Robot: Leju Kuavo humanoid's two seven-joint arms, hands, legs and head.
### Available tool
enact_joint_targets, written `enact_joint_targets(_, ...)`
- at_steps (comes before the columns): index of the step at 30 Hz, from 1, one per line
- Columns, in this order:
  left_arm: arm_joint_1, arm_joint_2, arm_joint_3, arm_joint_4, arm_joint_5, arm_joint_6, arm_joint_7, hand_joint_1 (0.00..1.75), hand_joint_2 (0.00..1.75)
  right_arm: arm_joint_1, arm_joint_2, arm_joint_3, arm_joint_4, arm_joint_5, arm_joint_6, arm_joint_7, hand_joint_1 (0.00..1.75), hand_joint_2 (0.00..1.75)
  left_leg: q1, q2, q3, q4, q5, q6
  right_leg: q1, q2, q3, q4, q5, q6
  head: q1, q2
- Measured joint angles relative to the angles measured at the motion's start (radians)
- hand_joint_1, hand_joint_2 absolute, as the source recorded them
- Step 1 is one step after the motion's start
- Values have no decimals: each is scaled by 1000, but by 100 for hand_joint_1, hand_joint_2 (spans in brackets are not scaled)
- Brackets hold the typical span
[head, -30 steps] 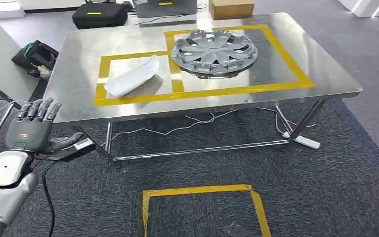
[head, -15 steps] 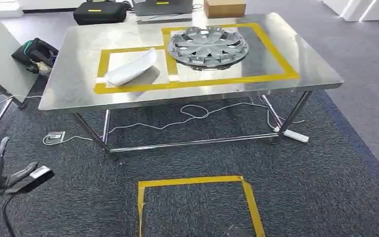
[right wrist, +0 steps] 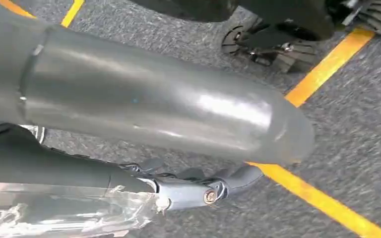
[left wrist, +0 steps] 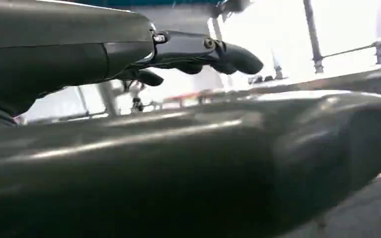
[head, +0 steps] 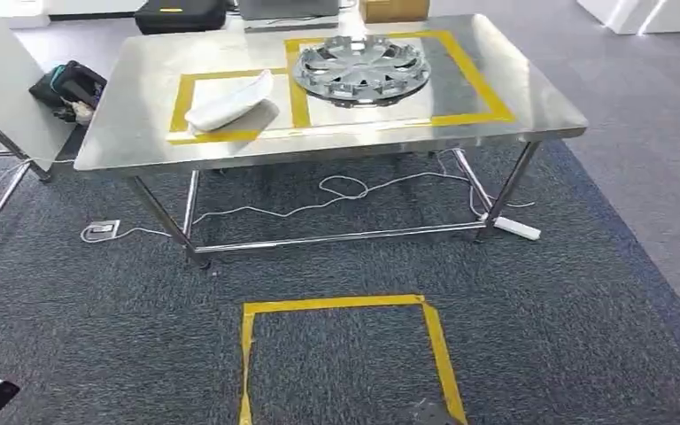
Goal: Take the parts from the cabinet and place them on the table.
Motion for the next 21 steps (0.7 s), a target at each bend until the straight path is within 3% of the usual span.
enact_joint_targets(1,0,-5,36,39,26,-15,-17,0,0,1,0,-1,0,0,-1,-1,0,0,2,0,-11,36,-65,-10,0,-1,-10,0,11,-7,-5,0)
enact_joint_targets(2,-5,-11,70,75,47,-30,-28,0,0,0,0,-2,0,0,-1,-2,0,0,7,0,-31,105,-138,-18,0,-2,-23,0,22,-8,-9,0)
enact_joint_targets(3,-9,-18,96,104,58,-37,-40,0,0,2,1,-2,0,0,0,-2,0,0,11,0,-52,187,-188,-23,0,-4,-34,1,32,-7,-8,0)
enact_joint_targets(4,-10,-23,120,133,66,-37,-56,0,0,2,3,-2,0,0,0,-3,0,0,13,0,-72,261,-208,-26,0,-5,-37,2,41,-7,-8,0)
enact_joint_targets(5,-10,-29,140,157,70,-37,-68,0,0,3,3,-3,0,0,0,-3,0,0,15,0,-79,306,-196,-29,0,-5,-48,3,50,-5,-9,0)
enact_joint_targets(6,-10,-35,157,181,72,-37,-77,0,0,4,3,-3,0,0,0,-3,0,0,18,0,-68,310,-161,-31,-1,-7,-60,5,58,-3,-8,0)
enact_joint_targets(7,-10,-40,170,197,74,-37,-79,0,0,5,4,-3,0,0,0,-3,0,0,21,0,-35,271,-121,-32,-1,-8,-69,8,63,0,-8,0)
enact_joint_targets(9,-11,-43,194,222,77,-37,-82,0,0,4,5,-4,0,0,0,-3,0,0,27,1,97,74,-84,-32,-2,-9,-75,12,68,5,-9,0)
enact_joint_targets(10,-15,-46,202,233,78,-37,-83,0,0,3,5,-4,0,0,0,-3,0,0,26,0,144,4,-101,-32,4,-10,-80,17,69,10,-9,0)
enact_joint_targets(14,-20,-52,221,260,78,-37,-86,0,0,1,6,-5,0,0,0,-3,0,0,20,-2,133,-13,-102,0,2,-11,-91,19,84,35,-8,0)
enact_joint_targets(15,-22,-53,223,263,78,-37,-86,0,0,2,6,-6,0,0,0,-3,0,0,24,0,130,-16,-96,10,0,-11,-109,41,69,41,-8,0)
enact_joint_targets(16,-25,-53,226,266,78,-37,-86,0,0,3,6,-7,0,0,0,-3,0,0,23,0,127,-16,-93,17,2,-9,-124,83,36,47,-2,0)
enact_joint_targets(18,-27,-56,234,274,83,-39,-88,0,0,2,6,-8,0,0,-1,-3,0,0,19,-1,113,-15,-84,29,0,-8,-195,250,-55,51,-3,0)
enact_joint_targets(19,-28,-59,244,281,92,-46,-90,0,0,2,6,-9,0,0,0,-3,0,0,17,0,106,-14,-79,31,0,-8,-228,328,-87,53,-1,0)
enact_joint_targets(20,-27,-61,252,287,99,-52,-93,0,0,4,6,-9,0,0,0,-3,0,0,15,-1,100,-14,-75,32,0,-8,-241,363,-95,52,-3,0)
enact_joint_targets(21,-27,-63,263,293,115,-74,-97,0,0,6,6,-9,0,-2,0,-3,0,0,13,-2,95,-14,-71,32,0,-8,-228,347,-79,50,-2,0)
